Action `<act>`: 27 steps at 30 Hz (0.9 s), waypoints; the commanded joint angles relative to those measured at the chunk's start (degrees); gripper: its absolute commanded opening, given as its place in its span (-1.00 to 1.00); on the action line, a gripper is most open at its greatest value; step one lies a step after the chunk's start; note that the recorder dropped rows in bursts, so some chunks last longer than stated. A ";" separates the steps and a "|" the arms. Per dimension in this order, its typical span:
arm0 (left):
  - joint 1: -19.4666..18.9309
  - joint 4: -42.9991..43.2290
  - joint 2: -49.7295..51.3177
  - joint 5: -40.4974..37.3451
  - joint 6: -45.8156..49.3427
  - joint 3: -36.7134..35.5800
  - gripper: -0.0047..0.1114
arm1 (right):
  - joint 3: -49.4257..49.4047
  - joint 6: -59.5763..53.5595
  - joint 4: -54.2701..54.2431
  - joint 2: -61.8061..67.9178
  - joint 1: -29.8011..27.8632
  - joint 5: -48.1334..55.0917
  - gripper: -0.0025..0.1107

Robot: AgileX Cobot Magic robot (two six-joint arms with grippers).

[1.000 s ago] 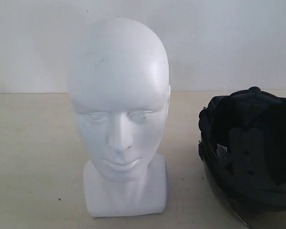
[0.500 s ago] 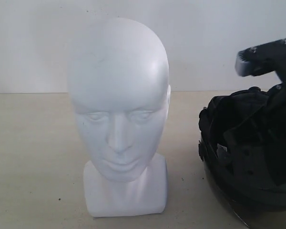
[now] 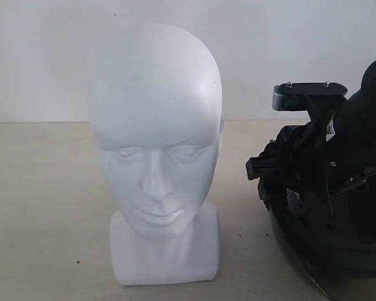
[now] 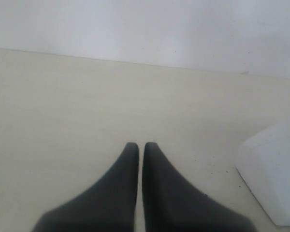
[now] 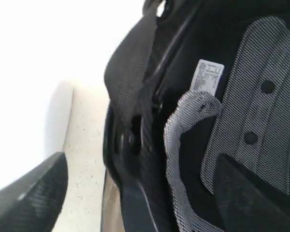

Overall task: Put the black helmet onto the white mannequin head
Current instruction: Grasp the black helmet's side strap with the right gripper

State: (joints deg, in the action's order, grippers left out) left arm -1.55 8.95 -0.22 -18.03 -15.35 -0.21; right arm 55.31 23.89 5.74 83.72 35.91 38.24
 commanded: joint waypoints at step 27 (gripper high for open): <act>-0.17 -0.03 0.22 0.50 0.08 0.21 -0.84 | 8.92 11.71 9.46 16.97 0.06 2.40 -0.94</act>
State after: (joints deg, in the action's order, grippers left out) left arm -1.55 8.95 -0.22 -18.03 -15.35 -0.21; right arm 64.06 36.69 14.24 100.52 36.00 40.09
